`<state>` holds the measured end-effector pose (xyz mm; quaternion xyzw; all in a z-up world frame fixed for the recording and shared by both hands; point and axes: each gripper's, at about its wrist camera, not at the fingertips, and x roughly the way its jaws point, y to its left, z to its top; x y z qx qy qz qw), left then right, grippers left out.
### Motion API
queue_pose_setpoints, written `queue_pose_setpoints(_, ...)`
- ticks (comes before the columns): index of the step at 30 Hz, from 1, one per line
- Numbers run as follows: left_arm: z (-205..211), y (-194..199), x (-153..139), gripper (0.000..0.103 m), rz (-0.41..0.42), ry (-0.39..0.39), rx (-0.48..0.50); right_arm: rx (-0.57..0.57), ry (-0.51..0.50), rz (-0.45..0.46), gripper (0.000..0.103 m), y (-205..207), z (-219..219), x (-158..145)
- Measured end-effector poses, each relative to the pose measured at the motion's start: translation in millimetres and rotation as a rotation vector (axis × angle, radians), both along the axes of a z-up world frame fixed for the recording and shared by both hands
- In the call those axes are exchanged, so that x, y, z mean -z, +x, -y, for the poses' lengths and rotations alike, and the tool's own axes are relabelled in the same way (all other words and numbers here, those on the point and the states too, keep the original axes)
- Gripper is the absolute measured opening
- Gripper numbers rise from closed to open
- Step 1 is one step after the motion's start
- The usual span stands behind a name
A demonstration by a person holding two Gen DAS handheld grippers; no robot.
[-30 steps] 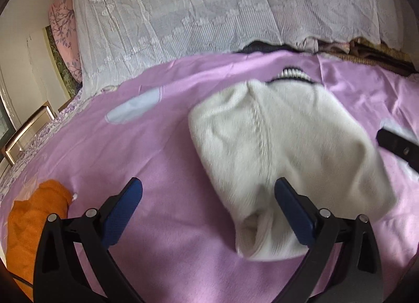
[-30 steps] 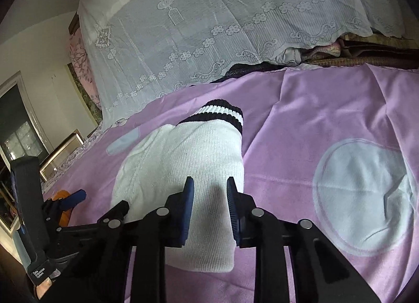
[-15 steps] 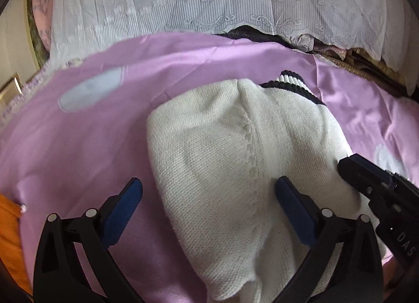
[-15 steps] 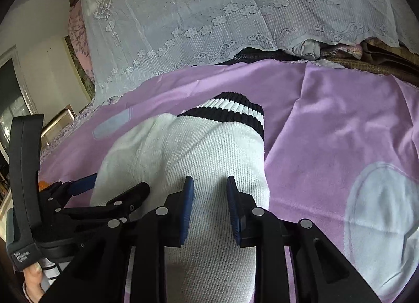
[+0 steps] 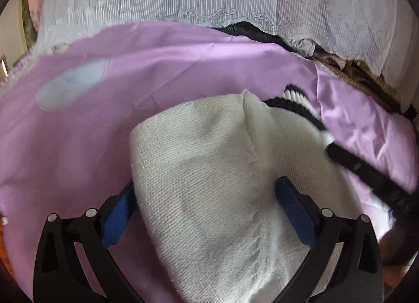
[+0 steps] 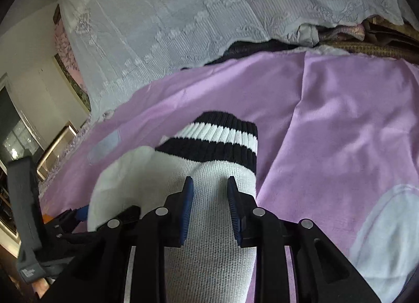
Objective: Fold small clothes
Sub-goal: 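Grasp the folded sweater near its striped collar with the right gripper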
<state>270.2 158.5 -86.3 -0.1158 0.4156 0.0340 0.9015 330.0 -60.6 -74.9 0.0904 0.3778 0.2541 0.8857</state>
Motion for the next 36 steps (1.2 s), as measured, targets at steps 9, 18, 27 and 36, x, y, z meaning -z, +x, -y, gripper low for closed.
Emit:
queue_pose_setpoints(9, -20, -18, -6, 0.099, 0.013, -0.128, -0.005, 0.004, 0.087, 0.032, 0.073, -14, 21, -13)
queue_pose_setpoints(18, -55, -43, 4, 0.098, -0.021, -0.389, 0.037, 0.013, 0.290, -0.168, 0.081, -3, 64, 11)
queue_pose_setpoints(27, -16, -39, 12, 0.098, -0.073, -0.503, 0.235, -0.080, 0.271, -0.249, 0.084, -5, 42, 27)
queue_pose_setpoints(36, -3, -24, 20, 0.098, -0.040, -0.379, 0.205, -0.110, 0.256, -0.224, 0.083, -8, 26, 31)
